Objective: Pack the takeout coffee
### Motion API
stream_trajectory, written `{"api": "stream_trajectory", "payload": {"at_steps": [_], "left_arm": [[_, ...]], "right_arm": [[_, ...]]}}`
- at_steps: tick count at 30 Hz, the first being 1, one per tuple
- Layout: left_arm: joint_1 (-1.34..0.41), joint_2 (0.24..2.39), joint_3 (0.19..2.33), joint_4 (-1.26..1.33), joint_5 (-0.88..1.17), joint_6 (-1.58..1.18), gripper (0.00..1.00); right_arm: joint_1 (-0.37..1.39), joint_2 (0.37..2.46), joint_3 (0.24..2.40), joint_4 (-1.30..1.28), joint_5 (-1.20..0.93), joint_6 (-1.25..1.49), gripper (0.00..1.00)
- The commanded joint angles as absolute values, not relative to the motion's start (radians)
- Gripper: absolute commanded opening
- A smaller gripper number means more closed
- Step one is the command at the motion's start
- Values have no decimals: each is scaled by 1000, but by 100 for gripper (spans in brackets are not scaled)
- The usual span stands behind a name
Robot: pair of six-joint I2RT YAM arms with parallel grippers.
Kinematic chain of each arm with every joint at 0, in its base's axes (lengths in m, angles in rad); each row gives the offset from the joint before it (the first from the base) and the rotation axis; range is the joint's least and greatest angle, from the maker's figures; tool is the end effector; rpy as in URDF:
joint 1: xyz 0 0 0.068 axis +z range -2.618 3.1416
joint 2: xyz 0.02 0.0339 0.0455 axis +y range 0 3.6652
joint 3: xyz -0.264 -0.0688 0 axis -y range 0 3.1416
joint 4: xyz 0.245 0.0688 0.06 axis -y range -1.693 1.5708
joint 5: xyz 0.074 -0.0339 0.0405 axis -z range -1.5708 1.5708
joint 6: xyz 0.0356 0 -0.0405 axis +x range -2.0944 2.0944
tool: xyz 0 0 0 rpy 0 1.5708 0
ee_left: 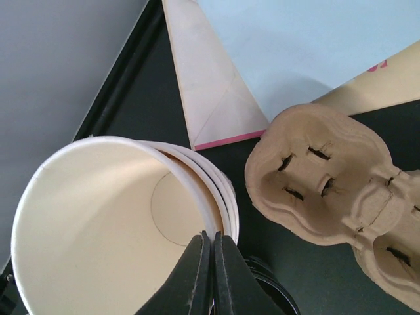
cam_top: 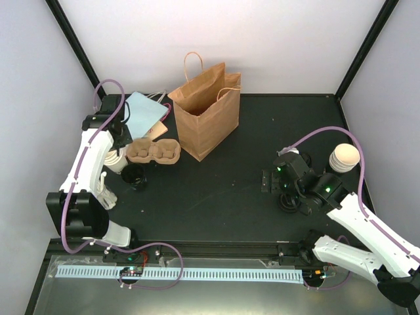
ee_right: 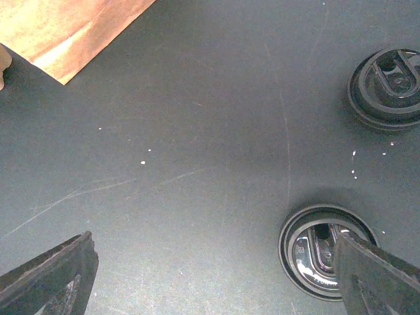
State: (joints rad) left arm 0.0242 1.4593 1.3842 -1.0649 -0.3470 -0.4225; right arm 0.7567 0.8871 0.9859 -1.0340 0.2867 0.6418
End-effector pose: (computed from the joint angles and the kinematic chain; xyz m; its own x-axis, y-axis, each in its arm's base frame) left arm 0.2839 0.0190 0.3197 -0.7609 -0.4041 -0.5076 -0.5227 0.8453 0.1106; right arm 0.1199 0.0993 0.3150 -0.7898 0.0440 -0.6118 -0.0794 0.9817 0.1731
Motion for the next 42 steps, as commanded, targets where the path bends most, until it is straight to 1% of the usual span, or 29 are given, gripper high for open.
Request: {"api": "stream_trajectory", "payload": {"at_steps": [1, 2, 4, 5, 10, 19, 24, 29, 33, 38, 42], "left_arm": [[25, 1447, 1441, -1075, -379, -398, 2], [22, 1445, 1445, -1081, -393, -411, 1], [32, 1435, 1420, -1042, -302, -393, 2], [31, 1435, 1422, -1037, -296, -393, 2], [0, 1452, 1449, -1092, -451, -443, 2], [1, 1455, 1515, -1155, -479, -425, 1], [1, 1407, 1619, -1202, -419, -405, 1], [-20, 1328, 1687, -1205, -299, -376, 2], [-146, 1231, 1679, -1164, -233, -340, 2], [-344, 1170, 1649, -1185, -260, -391, 1], [-500, 1110, 1553, -1162, -252, -452, 2]], "right_arm": [[752, 881, 977, -1026, 304, 650, 100], [752, 885, 978, -1025, 300, 652, 100], [750, 892, 983, -1022, 293, 652, 100], [751, 894, 985, -1020, 290, 652, 100], [751, 894, 989, -1024, 297, 650, 100], [752, 899, 987, -1021, 294, 652, 100], [751, 903, 990, -1017, 295, 652, 100], [752, 907, 993, -1015, 290, 653, 100], [752, 906, 988, -1012, 294, 655, 100], [751, 926, 987, -1005, 297, 648, 100], [752, 962, 988, -1006, 307, 641, 100]]}}
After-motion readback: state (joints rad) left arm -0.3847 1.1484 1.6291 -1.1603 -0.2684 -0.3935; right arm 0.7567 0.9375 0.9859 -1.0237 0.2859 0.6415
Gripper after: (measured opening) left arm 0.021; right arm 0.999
